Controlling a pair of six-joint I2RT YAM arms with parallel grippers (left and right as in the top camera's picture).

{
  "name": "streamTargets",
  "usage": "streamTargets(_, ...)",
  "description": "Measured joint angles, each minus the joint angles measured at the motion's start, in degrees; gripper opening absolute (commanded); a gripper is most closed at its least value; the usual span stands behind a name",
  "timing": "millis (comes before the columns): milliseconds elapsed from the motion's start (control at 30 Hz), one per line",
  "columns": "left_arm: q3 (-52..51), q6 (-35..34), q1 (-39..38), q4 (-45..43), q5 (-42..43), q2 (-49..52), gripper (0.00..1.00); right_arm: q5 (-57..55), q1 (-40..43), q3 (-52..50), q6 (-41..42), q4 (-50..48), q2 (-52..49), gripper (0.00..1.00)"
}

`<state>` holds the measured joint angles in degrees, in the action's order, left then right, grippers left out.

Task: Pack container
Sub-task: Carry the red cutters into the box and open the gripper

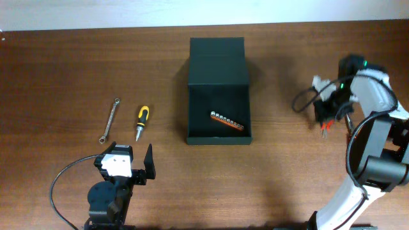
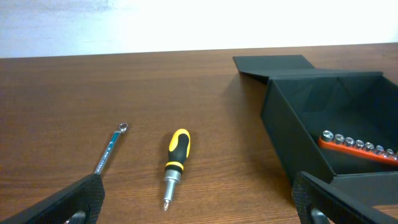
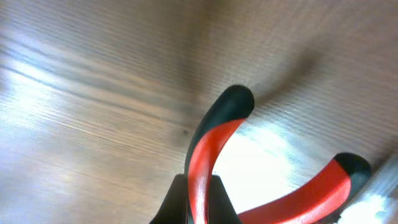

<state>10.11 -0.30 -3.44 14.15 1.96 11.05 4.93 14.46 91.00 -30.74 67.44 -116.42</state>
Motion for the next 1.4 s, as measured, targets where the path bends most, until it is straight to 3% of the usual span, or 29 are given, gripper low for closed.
streamTargets(267, 0.0, 0.0, 0.0, 0.0, 0.0, 0.0, 0.99, 0.6, -12.0, 24.4, 0.1, 13.2, 0.0, 0.04)
streamTargets(433, 0.0, 0.0, 0.0, 0.0, -0.5, 0.0, 0.99, 0.9, -24.5, 29.1, -5.7, 15.9, 0.0, 0.04)
streamTargets(633, 0.0, 0.0, 0.0, 0.0, -0.7, 0.0, 0.99, 1.2, -38.4, 29.0, -14.0, 16.3, 0.0, 0.04)
streamTargets(767, 0.0, 0.0, 0.0, 0.0, -0.7, 0.0, 0.99, 1.5, -42.7, 28.1, -18.2, 14.7, 0.0, 0.04)
streamTargets(1333, 0.0, 0.0, 0.0, 0.0, -0.9, 0.0, 0.99, 1.8, -43.9, 2.8, -26.3, -4.8, 0.0, 0.04)
streamTargets(1367, 0.0, 0.0, 0.0, 0.0, -0.9, 0.0, 0.99, 2.0, -43.9, 1.7, -26.5, -5.6, 0.0, 0.11)
streamTargets(1400, 0.0, 0.0, 0.0, 0.0, -0.9, 0.0, 0.99, 2.1, -43.9, 0.8, -26.5, -6.1, 0.0, 0.28)
